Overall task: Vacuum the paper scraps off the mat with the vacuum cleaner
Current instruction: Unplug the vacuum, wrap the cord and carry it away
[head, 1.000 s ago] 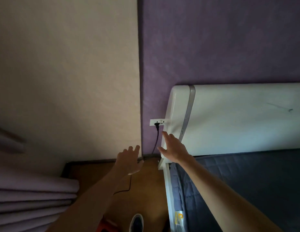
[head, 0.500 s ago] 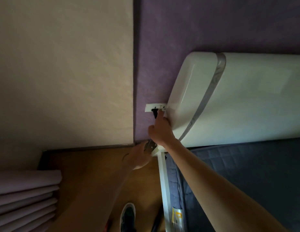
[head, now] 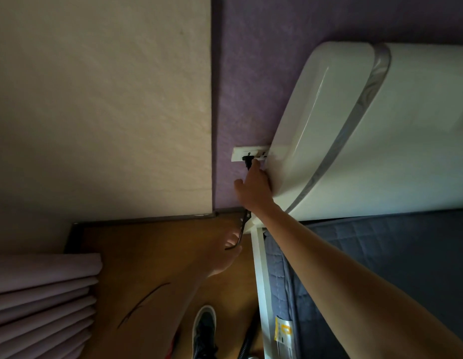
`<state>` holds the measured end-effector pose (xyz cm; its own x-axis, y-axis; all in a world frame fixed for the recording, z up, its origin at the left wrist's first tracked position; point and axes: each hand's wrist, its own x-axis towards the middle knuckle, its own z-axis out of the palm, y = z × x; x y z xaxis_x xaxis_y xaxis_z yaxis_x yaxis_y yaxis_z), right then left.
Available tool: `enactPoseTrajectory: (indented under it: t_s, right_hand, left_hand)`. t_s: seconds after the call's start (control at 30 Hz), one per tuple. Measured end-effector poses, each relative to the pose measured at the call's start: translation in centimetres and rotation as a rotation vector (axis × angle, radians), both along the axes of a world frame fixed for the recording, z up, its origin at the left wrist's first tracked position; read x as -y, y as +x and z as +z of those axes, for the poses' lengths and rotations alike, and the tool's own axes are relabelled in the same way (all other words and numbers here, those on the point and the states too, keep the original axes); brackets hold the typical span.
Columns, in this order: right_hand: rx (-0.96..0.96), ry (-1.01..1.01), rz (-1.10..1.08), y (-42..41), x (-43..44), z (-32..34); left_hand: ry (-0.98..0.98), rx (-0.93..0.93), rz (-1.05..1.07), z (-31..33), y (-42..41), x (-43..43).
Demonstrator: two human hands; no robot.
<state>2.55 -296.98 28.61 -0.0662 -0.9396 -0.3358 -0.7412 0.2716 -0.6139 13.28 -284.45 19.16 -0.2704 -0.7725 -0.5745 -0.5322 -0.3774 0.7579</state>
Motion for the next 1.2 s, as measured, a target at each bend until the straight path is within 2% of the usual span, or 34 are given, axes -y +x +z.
enactPoseTrajectory:
  t_s: [0.17, 0.27, 0.53, 0.83, 0.97, 1.1, 1.2]
  right_hand:
    - [-0.048, -0.156, -0.126, 0.9, -0.4, -0.9]
    - [-0.069, -0.210, -0.185, 1.3, -0.3, -1.4]
    - [-0.160, -0.166, -0.247, 1.9, 0.4, -1.8]
    - [-0.164, -0.189, -0.224, 1.9, 0.3, -1.9]
    - [-0.141, -0.194, -0.227, 1.9, 0.2, -1.7]
    - [-0.089, -0.188, -0.244, 1.5, -2.9, -2.5]
    - [-0.055, -0.195, -0.270, 1.1, -5.5, -2.7]
  left_hand:
    - [-0.187, 0.000, 0.027, -0.2, 0.2, -1.9]
    - [-0.225, -0.045, 0.061, -0.5, 0.0, -2.9]
    - [-0.223, -0.188, 0.081, 0.8, -0.4, -3.2]
    - [-0.188, -0.176, 0.103, 1.5, -1.1, -3.3]
    - [-0.129, -0.236, 0.107, 3.1, -1.8, -3.5]
    - [-0.096, -0.180, 0.034, 2.6, -2.3, -6.0]
    - [-0.050, -0.155, 0.074, 2.0, -2.0, -8.2]
